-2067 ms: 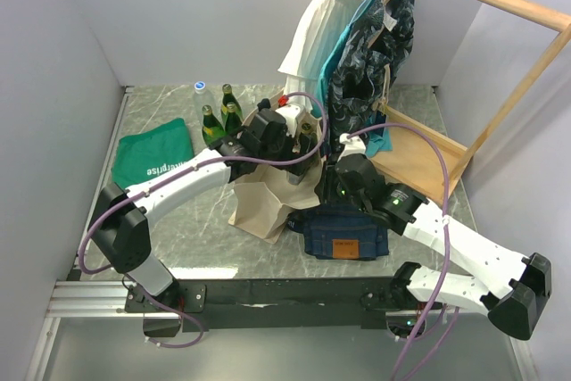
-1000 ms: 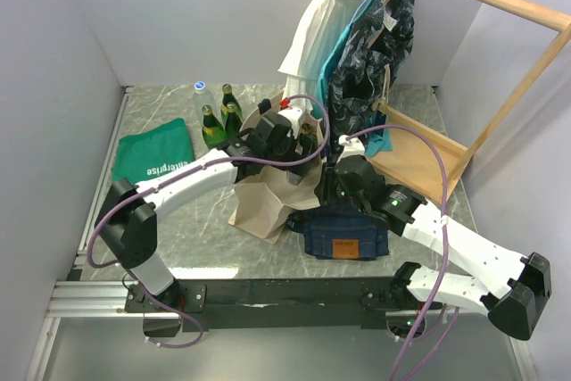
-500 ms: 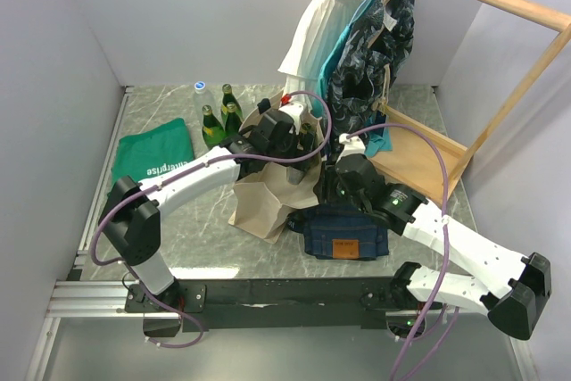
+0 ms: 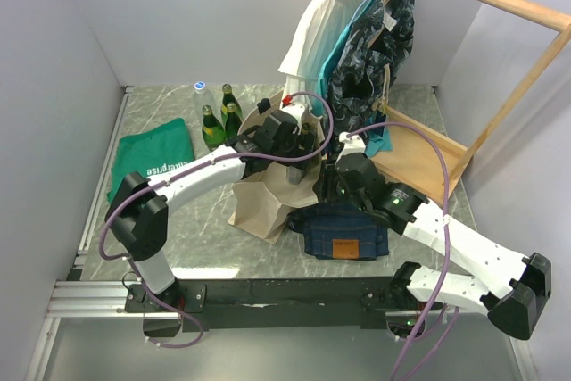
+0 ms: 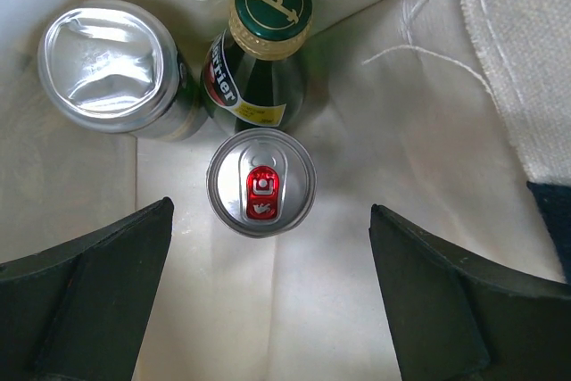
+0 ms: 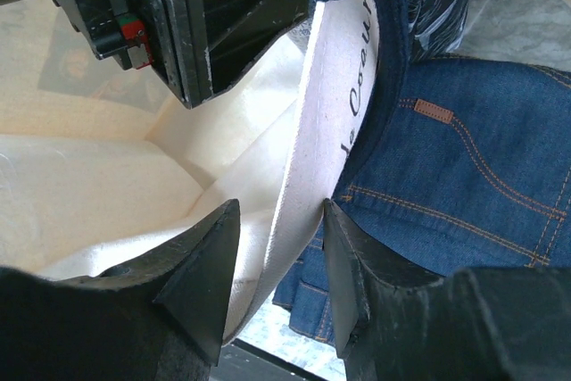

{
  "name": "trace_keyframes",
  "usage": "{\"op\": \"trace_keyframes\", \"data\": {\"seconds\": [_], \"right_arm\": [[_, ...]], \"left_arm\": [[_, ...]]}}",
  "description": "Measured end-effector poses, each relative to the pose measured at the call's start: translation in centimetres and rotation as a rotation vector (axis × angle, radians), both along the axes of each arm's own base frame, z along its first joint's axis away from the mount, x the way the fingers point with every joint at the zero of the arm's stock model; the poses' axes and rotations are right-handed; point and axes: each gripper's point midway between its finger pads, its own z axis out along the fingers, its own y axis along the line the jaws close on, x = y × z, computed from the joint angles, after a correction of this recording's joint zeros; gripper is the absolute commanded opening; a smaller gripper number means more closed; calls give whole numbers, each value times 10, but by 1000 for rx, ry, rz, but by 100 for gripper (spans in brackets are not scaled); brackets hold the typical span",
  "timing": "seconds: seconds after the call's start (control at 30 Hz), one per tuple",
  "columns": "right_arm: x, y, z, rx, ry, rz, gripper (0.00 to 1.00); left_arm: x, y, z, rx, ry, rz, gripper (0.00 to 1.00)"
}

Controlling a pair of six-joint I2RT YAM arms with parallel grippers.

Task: Take the beverage out of the canvas bag
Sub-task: Take out the drink from the canvas bag.

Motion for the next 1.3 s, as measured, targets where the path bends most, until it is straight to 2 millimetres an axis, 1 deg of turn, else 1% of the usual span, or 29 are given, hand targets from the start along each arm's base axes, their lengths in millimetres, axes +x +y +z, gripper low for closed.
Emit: {"op": "trace_keyframes", "data": {"seconds": [0.47, 0.77, 1.13, 1.23, 1.3], "right_arm": [[0, 0, 0, -1, -3, 2, 50], [0, 0, 0, -9, -7, 9, 50], [0, 0, 0, -10, -8, 10, 51], [1, 0, 0, -14, -8, 12, 51], [1, 0, -1, -18, -8, 13, 51]], "left_arm": [[6, -5, 4, -9, -9, 6, 96], [7, -4, 4, -6, -12, 18, 96], [12, -6, 9, -34, -26, 42, 96], [14, -7, 7, -35, -29, 47, 96], [16, -8, 2, -28, -26, 52, 96]]}}
